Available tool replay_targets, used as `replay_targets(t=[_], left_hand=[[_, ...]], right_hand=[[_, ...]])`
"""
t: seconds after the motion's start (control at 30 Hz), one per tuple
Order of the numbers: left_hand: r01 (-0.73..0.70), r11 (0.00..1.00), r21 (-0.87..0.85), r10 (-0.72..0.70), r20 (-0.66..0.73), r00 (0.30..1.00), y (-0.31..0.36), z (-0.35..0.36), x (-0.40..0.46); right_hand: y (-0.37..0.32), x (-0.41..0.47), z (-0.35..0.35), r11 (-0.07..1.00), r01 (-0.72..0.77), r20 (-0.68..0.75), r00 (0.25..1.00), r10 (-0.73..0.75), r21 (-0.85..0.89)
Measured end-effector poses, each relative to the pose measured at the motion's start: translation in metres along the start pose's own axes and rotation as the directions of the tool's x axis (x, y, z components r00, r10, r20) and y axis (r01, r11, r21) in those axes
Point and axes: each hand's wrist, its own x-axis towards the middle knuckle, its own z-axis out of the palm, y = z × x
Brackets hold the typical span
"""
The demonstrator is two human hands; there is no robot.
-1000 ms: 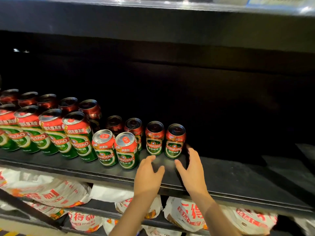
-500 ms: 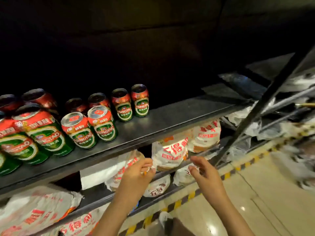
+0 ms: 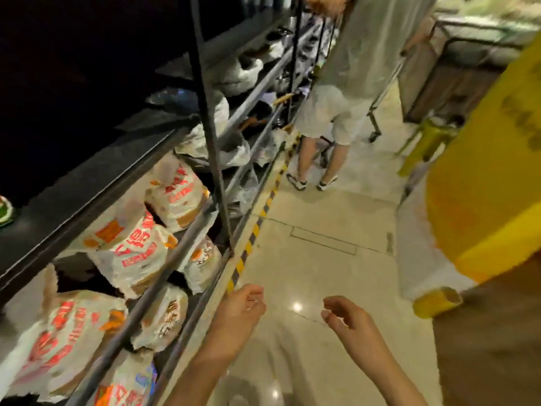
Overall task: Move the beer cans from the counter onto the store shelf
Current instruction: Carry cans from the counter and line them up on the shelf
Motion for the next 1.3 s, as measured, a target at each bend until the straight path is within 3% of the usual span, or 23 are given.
replay_targets(t=[0.23, 0.47, 0.63, 0.73, 1.03, 1.17, 1.3], left_hand=[[-0.227, 0.972, 0.057, 0.199, 0.306, 0.931, 0.09, 0.178, -0.017], [-0.398, 0.917, -0.022, 0.327, 0.615, 0.718, 0.173, 0.385, -0.096], [-0.436, 0.898, -0.062, 0.342, 0.721, 0.603, 0.202, 0.474, -0.138], [-0.43, 0.902, -0.039, 0.314, 0.743, 0.591, 0.211, 0.505, -0.138], [-0.402, 0.915, 0.046, 0.254, 0.707, 0.66, 0.253, 0.584, -0.048], [-0.393, 0.918, 0.047, 0.222, 0.761, 0.61, 0.29, 0.642, -0.02], [-0.442, 0.895, 0.056, 0.204, 0.831, 0.519, 0.329, 0.713, -0.018]], right_hand=[[0.098, -0.102, -0.118, 0.971, -0.164, -0.303, 0.929, 0.212, 0.176], [0.212, -0.233, -0.258, 0.907, -0.294, -0.591, 0.688, 0.42, 0.302], [0.262, -0.286, -0.32, 0.868, -0.312, -0.66, 0.565, 0.496, 0.385], [0.283, -0.29, -0.349, 0.867, -0.299, -0.679, 0.539, 0.499, 0.399], [0.318, -0.218, -0.453, 0.866, -0.192, -0.697, 0.525, 0.488, 0.462], [0.34, -0.21, -0.506, 0.862, -0.26, -0.718, 0.477, 0.507, 0.436], [0.37, -0.22, -0.546, 0.836, -0.277, -0.75, 0.37, 0.548, 0.474]])
